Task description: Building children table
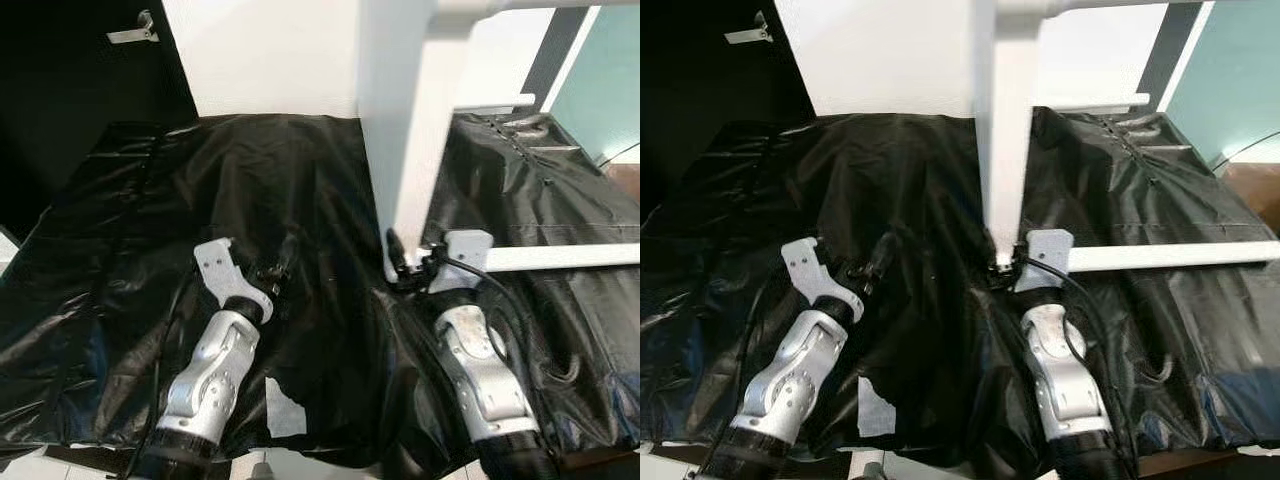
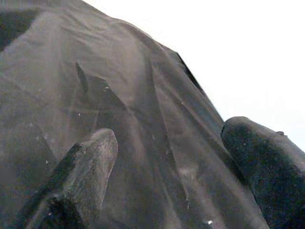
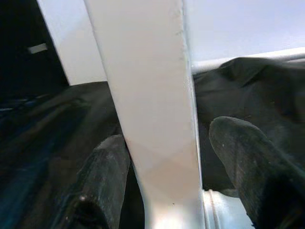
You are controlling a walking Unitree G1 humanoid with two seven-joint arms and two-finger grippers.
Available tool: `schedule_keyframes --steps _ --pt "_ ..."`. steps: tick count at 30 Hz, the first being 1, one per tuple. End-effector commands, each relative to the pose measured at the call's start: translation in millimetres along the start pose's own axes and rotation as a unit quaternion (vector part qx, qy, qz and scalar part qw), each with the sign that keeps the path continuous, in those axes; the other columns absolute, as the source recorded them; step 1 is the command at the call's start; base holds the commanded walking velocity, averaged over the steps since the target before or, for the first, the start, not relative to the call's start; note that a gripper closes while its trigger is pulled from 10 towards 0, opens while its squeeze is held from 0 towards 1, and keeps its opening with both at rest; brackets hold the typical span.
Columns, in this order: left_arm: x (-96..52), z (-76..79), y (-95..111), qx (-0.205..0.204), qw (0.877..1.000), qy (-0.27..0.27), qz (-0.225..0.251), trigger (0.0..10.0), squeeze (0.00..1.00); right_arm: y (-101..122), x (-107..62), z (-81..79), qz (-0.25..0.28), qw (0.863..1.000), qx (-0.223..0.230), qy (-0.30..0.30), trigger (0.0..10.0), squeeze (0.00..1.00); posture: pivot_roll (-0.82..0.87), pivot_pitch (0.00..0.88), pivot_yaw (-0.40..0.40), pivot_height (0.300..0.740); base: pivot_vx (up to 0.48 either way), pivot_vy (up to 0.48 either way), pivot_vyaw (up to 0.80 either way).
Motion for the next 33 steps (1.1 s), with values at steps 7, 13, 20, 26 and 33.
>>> schedule_keyframes --steps 7,13,20,26,33 --pt "-1.3 21.4 -0.4 0.035 0.989 -0.140 0.027 10.0 0.00 2.1 -3.5 0.5 -0.016 0.999 0.027 0.004 10.0 0.00 -0.04 0.000 0.023 0.740 0.000 0.000 0.00" --pt "-3.0 18.9 -1.0 0.054 0.989 -0.138 0.027 10.0 0.00 3.4 -14.3 1.7 -0.025 0.998 0.053 0.005 10.0 0.00 -0.04 0.005 0.026 0.740 0.000 0.000 0.00" --pt "-3.6 21.5 -5.0 0.061 0.987 -0.145 0.020 10.0 0.00 28.6 -22.4 5.5 0.009 0.999 0.049 0.006 0.0 0.00 -0.06 0.013 0.031 0.740 0.000 0.000 0.00" --pt "-4.2 22.9 -7.1 0.060 0.987 -0.147 0.017 10.0 0.00 38.4 -17.9 8.9 0.023 0.999 0.034 -0.008 10.0 0.00 -0.05 0.011 0.029 0.740 0.000 0.000 0.00" --pt "-5.8 21.4 -9.0 0.062 0.987 -0.146 0.014 10.0 0.00 60.5 0.6 28.6 0.081 0.994 -0.009 -0.069 10.0 0.00 -0.04 0.010 0.031 0.740 0.000 0.000 0.00"
Point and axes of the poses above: a point about 5 cm out from each wrist's last joint towards the gripper, its own x axis pointing out of the wrist towards the gripper, its own y axis along the axis of the wrist's last joint, z = x × y, the point moved 2 cm from there along x, pointing out of the wrist towards the gripper, and after that the axes turned 10 degrees about x, right-handed, at the moved point
